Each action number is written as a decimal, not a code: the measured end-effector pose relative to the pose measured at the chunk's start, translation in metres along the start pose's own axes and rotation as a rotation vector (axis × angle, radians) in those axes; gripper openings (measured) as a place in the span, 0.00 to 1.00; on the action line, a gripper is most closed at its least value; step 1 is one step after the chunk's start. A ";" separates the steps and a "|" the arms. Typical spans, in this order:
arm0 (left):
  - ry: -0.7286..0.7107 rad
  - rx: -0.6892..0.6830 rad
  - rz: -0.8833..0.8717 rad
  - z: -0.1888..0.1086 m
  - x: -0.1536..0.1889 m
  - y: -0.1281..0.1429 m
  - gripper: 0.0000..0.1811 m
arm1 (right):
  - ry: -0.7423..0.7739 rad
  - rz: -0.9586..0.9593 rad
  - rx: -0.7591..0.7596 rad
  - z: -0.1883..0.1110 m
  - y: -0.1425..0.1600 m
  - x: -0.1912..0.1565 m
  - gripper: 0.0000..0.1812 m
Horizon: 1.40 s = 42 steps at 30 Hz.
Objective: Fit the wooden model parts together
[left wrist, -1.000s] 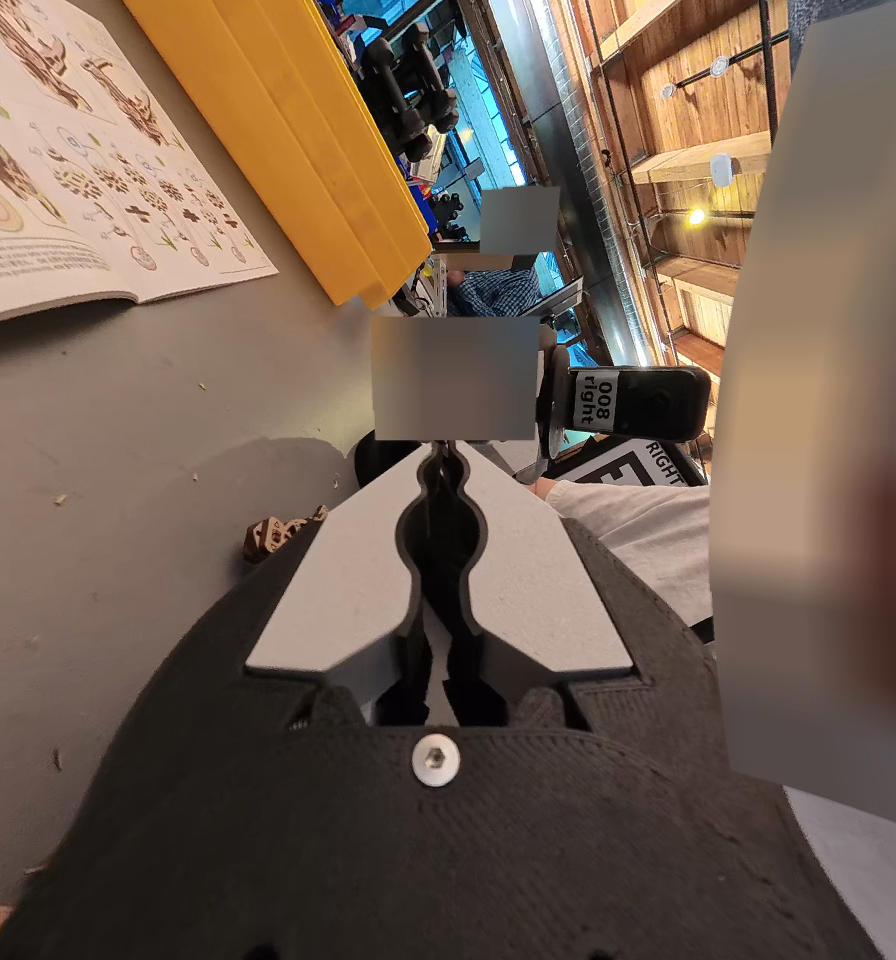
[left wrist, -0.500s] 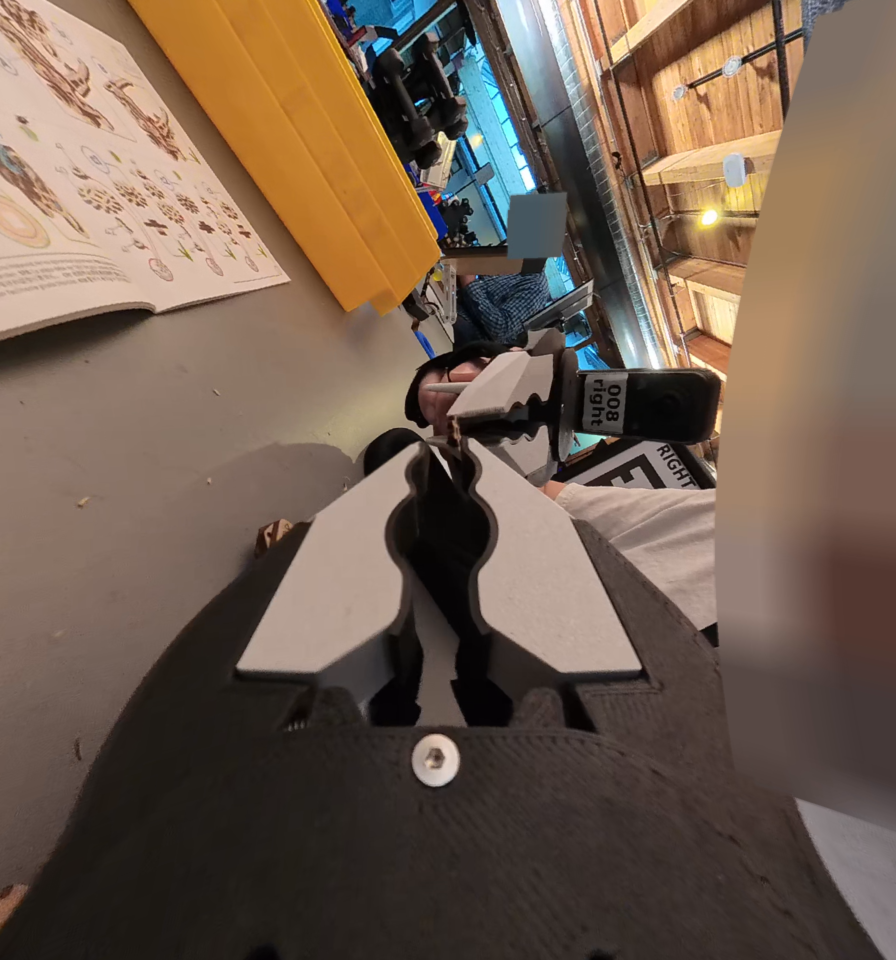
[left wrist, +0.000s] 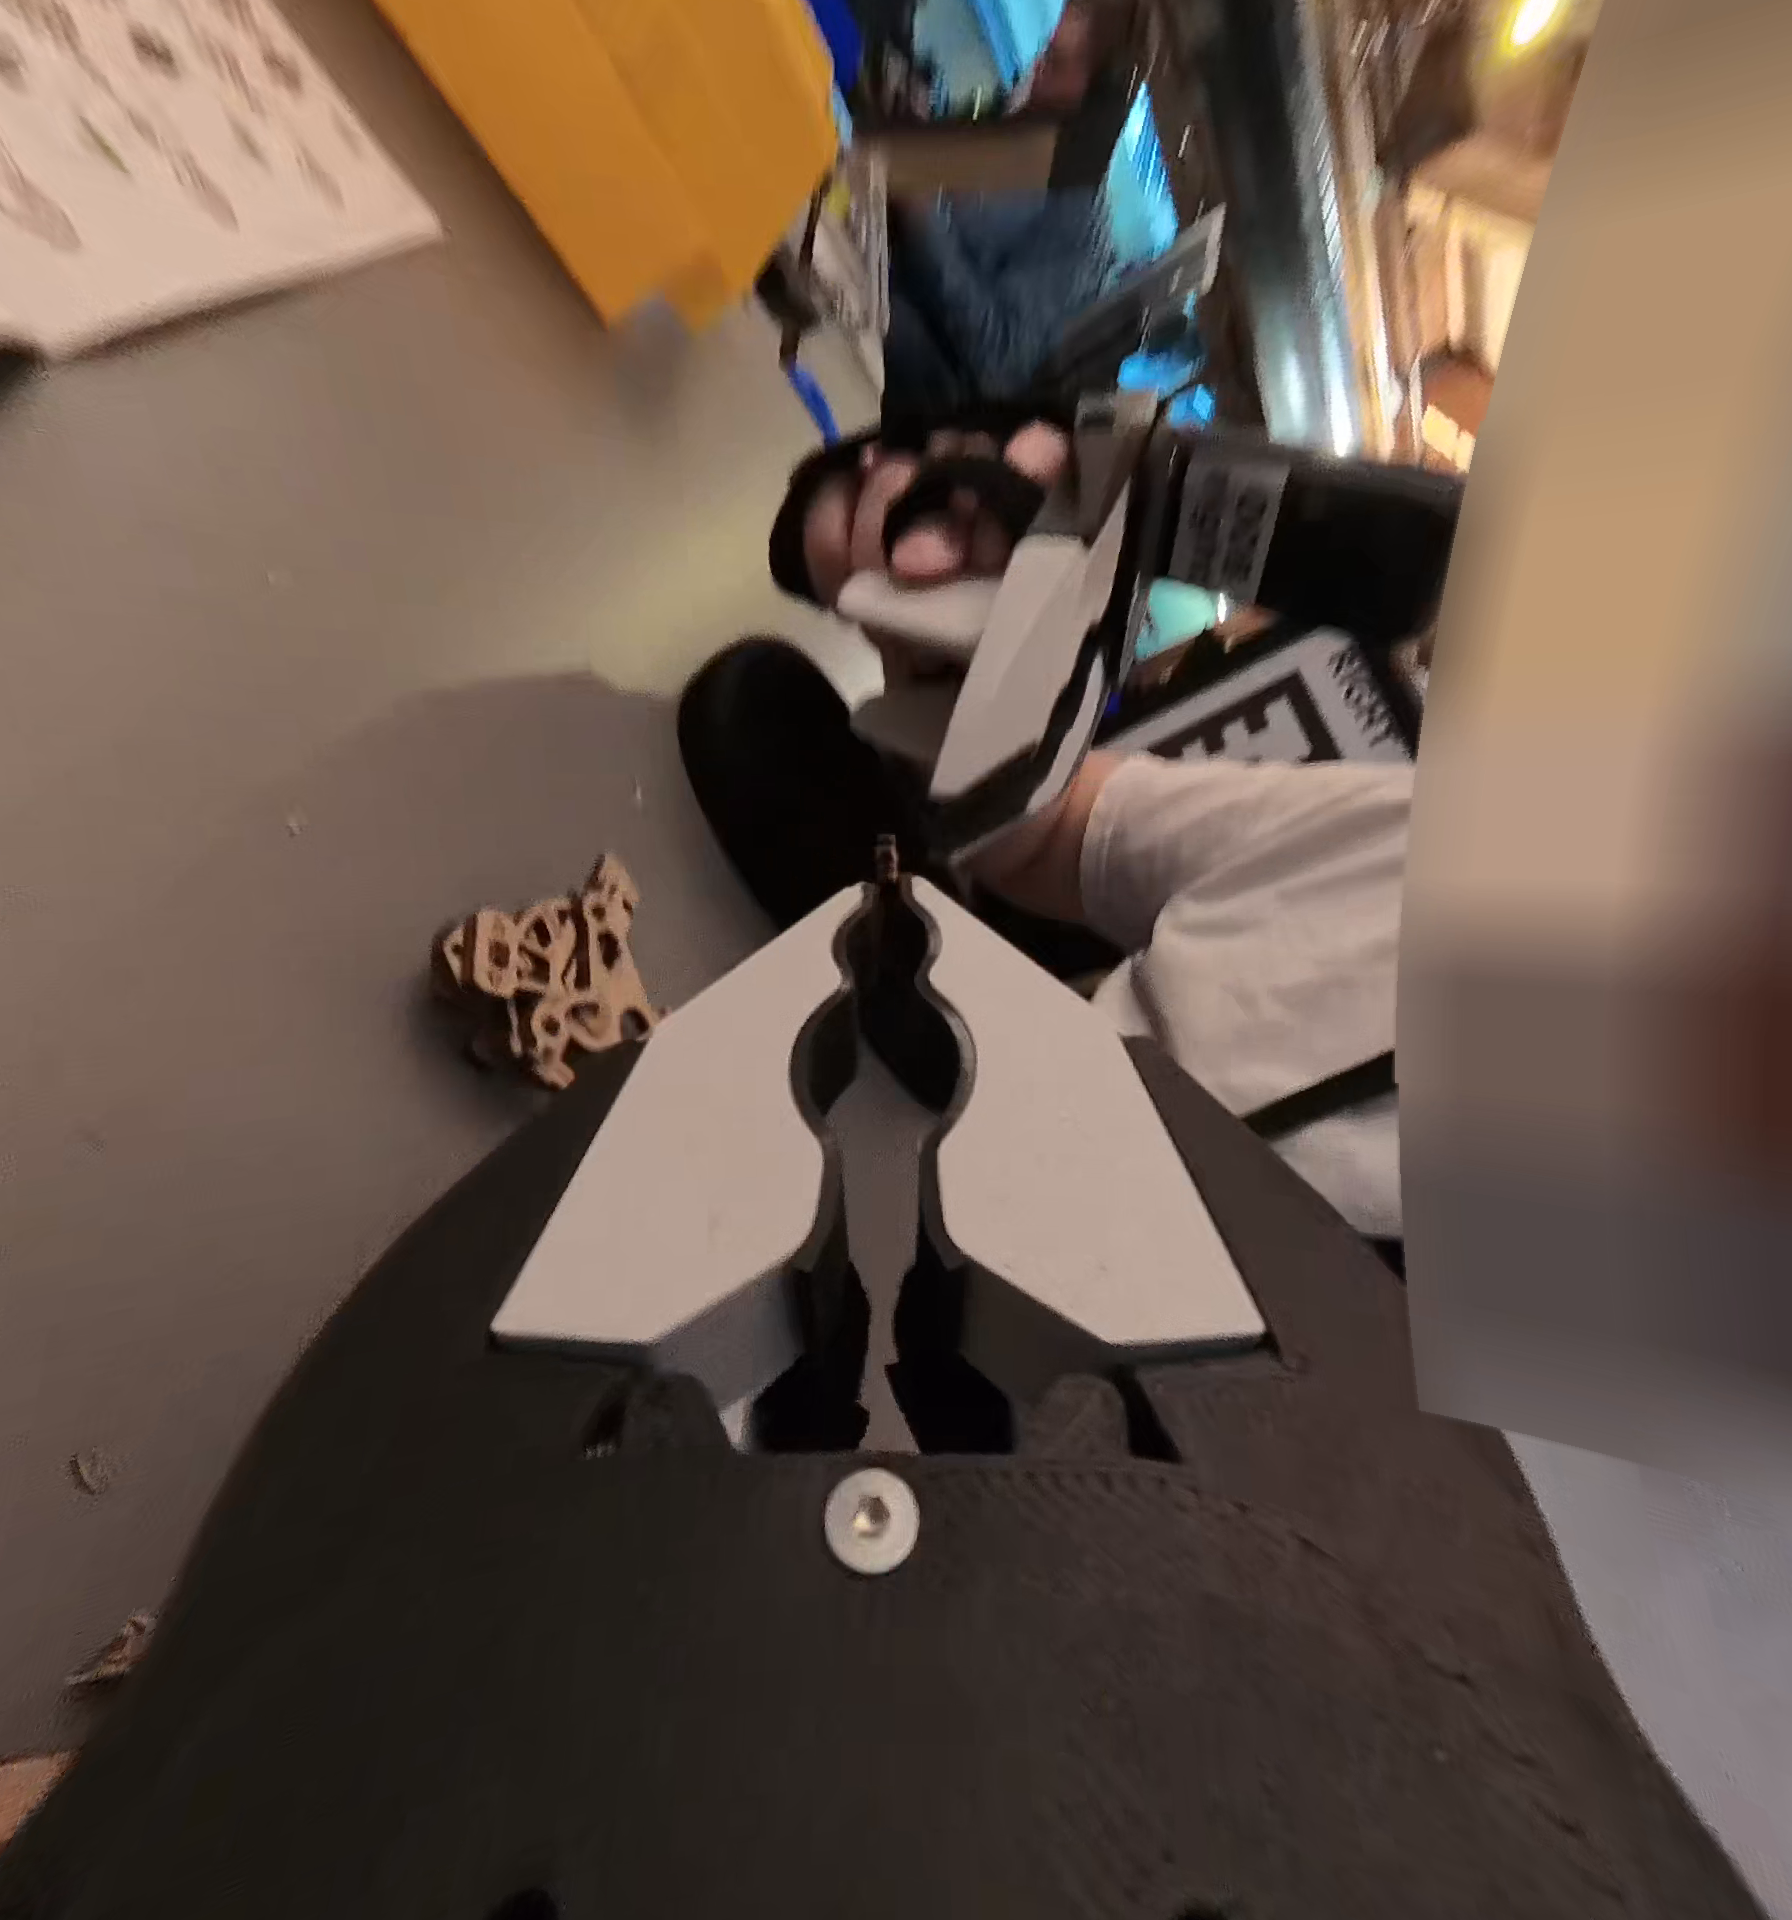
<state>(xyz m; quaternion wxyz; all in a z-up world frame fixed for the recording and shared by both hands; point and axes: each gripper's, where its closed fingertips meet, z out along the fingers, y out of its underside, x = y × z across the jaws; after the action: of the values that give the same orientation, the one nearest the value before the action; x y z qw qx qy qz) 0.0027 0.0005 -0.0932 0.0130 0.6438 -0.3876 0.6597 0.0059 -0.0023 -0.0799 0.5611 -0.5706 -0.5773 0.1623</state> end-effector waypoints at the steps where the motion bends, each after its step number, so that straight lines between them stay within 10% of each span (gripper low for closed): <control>1: -0.001 -0.056 -0.013 0.002 -0.001 0.009 0.00 | -0.020 -0.009 0.011 -0.002 0.000 -0.003 0.05; 17: 0.014 -0.350 -0.064 0.020 0.002 0.060 0.01 | -0.301 -0.063 -0.057 0.011 0.010 -0.059 0.09; 42: -0.055 -0.246 0.034 0.013 -0.004 0.036 0.05 | -0.215 0.165 -0.082 0.013 0.018 -0.031 0.05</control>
<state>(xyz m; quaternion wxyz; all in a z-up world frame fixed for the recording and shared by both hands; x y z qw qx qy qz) -0.0045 -0.0295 -0.1160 0.0700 0.6484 -0.4769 0.5894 -0.0051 -0.0178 -0.1130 0.4568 -0.6178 -0.5915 0.2443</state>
